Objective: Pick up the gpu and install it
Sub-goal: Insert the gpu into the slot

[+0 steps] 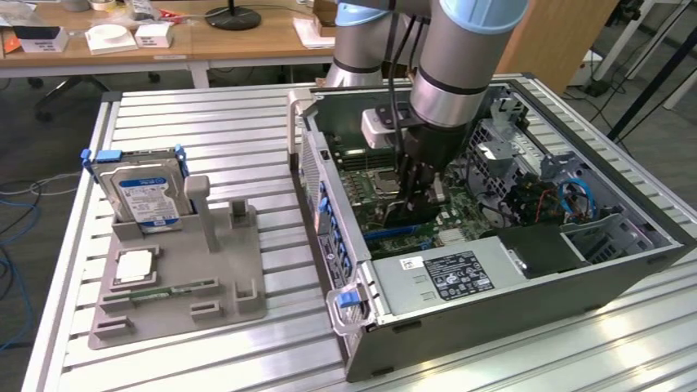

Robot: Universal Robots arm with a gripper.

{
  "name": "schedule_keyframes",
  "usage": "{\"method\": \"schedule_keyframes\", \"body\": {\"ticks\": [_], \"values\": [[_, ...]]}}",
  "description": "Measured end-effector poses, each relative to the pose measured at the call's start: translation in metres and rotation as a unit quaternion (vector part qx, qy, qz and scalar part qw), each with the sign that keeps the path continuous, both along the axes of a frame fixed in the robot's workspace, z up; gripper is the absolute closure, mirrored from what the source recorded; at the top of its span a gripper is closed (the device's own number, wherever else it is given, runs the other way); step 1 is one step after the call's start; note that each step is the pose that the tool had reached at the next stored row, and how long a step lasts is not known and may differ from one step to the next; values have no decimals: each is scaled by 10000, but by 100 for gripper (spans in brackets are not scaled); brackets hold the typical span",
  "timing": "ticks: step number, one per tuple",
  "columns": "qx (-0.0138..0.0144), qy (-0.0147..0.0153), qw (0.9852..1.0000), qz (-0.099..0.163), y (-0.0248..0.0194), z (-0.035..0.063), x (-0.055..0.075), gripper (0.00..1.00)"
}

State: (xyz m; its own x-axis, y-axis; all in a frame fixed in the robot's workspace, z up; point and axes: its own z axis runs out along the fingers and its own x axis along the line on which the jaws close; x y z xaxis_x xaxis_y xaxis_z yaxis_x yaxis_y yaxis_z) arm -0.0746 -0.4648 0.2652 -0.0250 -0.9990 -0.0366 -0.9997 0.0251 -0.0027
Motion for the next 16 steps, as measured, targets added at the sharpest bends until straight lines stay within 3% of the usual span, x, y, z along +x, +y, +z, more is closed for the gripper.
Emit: {"method": "schedule_keyframes", "body": {"ticks": [16], "values": [[0, -3, 10000, 0, 1, -69, -29, 74]]}}
